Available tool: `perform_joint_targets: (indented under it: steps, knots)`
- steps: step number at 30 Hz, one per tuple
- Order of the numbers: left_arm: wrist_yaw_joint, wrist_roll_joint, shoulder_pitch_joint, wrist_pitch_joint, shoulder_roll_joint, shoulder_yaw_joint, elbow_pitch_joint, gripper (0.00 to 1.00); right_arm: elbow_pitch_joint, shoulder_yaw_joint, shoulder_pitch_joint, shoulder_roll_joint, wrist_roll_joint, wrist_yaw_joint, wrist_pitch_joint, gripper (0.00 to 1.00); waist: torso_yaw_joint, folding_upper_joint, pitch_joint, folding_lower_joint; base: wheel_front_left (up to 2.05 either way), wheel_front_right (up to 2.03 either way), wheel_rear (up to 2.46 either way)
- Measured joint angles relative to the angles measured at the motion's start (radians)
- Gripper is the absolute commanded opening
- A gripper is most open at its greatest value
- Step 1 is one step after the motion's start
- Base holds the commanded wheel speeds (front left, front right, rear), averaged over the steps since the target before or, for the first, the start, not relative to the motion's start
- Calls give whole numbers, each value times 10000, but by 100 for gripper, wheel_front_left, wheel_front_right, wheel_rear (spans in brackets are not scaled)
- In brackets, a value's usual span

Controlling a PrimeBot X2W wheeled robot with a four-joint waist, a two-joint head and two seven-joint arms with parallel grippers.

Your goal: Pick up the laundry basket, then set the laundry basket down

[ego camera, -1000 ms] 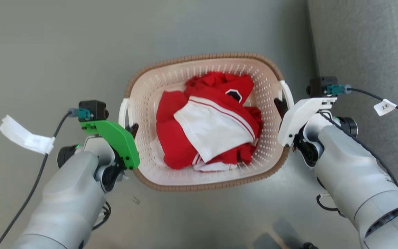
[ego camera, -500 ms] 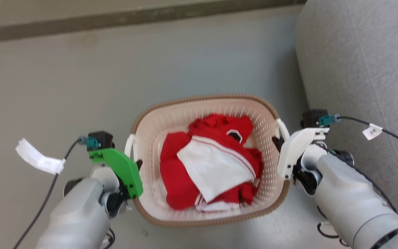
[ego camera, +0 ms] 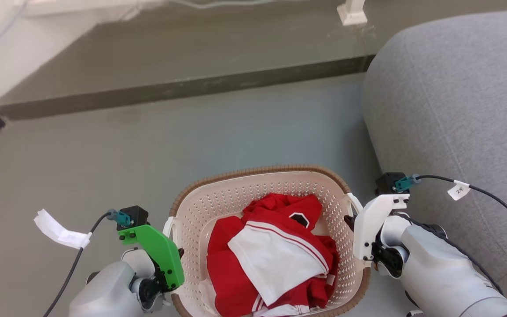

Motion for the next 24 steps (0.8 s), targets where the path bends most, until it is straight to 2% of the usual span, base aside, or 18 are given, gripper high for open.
perform_joint_targets:
  steps: [7, 24]
  knots:
    - [0, -94, 3, 136, -12, 12, 84, 0, -88, 159, 0, -40, 228, -4, 268, 0, -57, 0, -389, 0, 0, 0, 0]
    - [-2, -230, 4, 456, -65, -40, 330, 0, -109, 416, 0, -52, 422, -13, 608, 0, -44, 0, -501, 0, 0, 0, 0]
